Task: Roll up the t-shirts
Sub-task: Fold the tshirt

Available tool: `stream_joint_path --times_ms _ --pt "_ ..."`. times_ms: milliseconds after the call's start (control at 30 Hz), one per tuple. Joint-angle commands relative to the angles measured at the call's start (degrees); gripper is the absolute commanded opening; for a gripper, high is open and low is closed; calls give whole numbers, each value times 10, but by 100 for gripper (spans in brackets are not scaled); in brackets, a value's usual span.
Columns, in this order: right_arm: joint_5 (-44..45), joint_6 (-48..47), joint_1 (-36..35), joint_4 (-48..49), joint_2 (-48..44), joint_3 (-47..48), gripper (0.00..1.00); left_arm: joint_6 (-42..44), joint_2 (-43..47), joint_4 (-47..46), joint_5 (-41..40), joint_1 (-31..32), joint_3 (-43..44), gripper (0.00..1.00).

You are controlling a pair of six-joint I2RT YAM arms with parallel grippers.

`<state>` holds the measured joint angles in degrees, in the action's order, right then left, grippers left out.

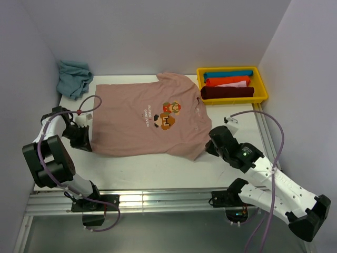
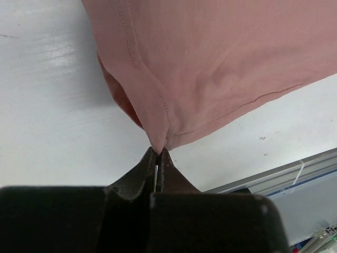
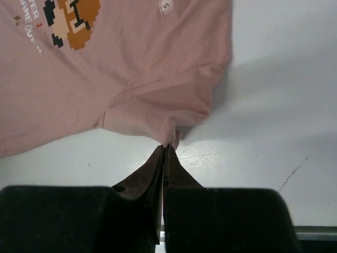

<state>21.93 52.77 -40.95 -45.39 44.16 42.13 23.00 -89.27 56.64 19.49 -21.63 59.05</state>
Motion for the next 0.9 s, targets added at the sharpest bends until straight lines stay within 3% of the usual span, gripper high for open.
stream_joint_path --times_ms 0,367,867 --pt "-14 -46 26 50 14 36 0 2 20 9 19 -3 33 0" --pt "-56 -116 112 128 118 96 0 -27 -67 -10 57 -4 127 0" --pt "-87 -185 200 180 315 233 0 -73 -240 -2 96 0 349 0"
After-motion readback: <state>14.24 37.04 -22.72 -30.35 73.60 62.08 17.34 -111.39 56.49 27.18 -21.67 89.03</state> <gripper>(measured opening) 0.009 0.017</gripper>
